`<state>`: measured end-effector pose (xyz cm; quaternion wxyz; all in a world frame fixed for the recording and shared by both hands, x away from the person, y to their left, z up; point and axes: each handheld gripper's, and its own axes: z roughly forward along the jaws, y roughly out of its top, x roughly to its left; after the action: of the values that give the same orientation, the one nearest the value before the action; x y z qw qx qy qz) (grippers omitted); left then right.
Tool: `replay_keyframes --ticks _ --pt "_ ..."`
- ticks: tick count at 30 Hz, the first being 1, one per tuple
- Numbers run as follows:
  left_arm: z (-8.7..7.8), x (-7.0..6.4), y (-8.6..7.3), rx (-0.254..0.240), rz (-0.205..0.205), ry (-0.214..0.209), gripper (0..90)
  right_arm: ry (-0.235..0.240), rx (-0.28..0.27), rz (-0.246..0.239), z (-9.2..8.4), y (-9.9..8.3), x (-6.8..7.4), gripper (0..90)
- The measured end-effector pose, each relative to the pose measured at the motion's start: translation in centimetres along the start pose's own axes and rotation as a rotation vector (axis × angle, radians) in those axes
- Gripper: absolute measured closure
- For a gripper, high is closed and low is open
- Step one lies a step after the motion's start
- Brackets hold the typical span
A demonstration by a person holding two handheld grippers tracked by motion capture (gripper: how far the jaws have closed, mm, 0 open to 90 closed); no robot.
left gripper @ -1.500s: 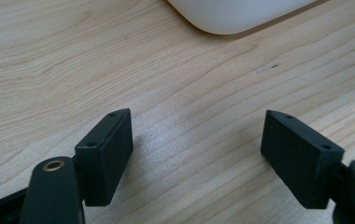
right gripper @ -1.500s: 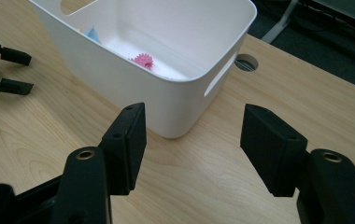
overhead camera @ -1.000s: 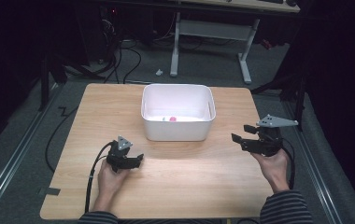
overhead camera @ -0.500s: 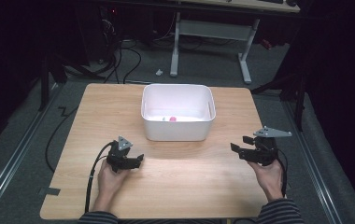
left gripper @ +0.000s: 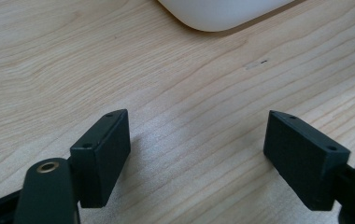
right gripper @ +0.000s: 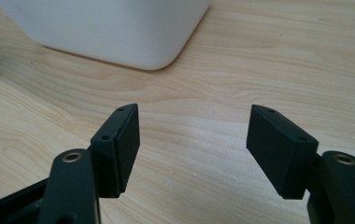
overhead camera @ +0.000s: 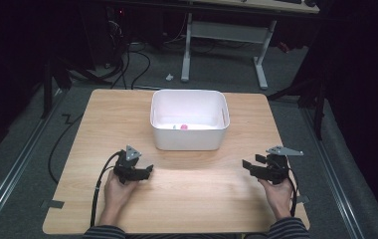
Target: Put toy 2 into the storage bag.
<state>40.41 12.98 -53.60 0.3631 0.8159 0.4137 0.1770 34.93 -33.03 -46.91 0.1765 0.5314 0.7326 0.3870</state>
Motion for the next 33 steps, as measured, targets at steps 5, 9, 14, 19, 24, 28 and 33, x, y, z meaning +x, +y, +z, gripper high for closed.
replay_keyframes --ticks 5,9,14,19,24,28,33 --pt "0.0 0.0 0.0 0.000 0.012 -0.011 23.1 -0.029 0.023 -0.024 1.3 -0.8 0.0 37.3" --pt "0.0 -0.1 0.0 0.000 0.013 -0.012 23.2 -0.053 0.027 -0.015 2.0 -1.3 -0.2 37.7" --pt "0.0 -0.1 0.0 0.000 0.014 -0.013 23.2 -0.082 0.048 -0.008 3.2 -1.8 -0.4 37.2" --pt "0.0 -0.1 0.0 0.000 0.014 -0.013 23.1 -0.101 0.059 -0.029 4.1 -1.9 -0.3 37.3" --pt "0.0 -0.1 0.0 0.000 0.013 -0.013 23.1 -0.121 0.060 -0.038 5.0 -2.0 -0.2 37.3" --pt "0.0 -0.1 0.0 0.000 0.013 -0.013 23.1 -0.140 0.045 -0.049 5.6 -2.2 0.0 37.3" --pt "0.0 -0.1 0.0 0.000 0.014 -0.013 23.1 -0.149 0.049 -0.053 6.0 -2.3 0.1 37.0"
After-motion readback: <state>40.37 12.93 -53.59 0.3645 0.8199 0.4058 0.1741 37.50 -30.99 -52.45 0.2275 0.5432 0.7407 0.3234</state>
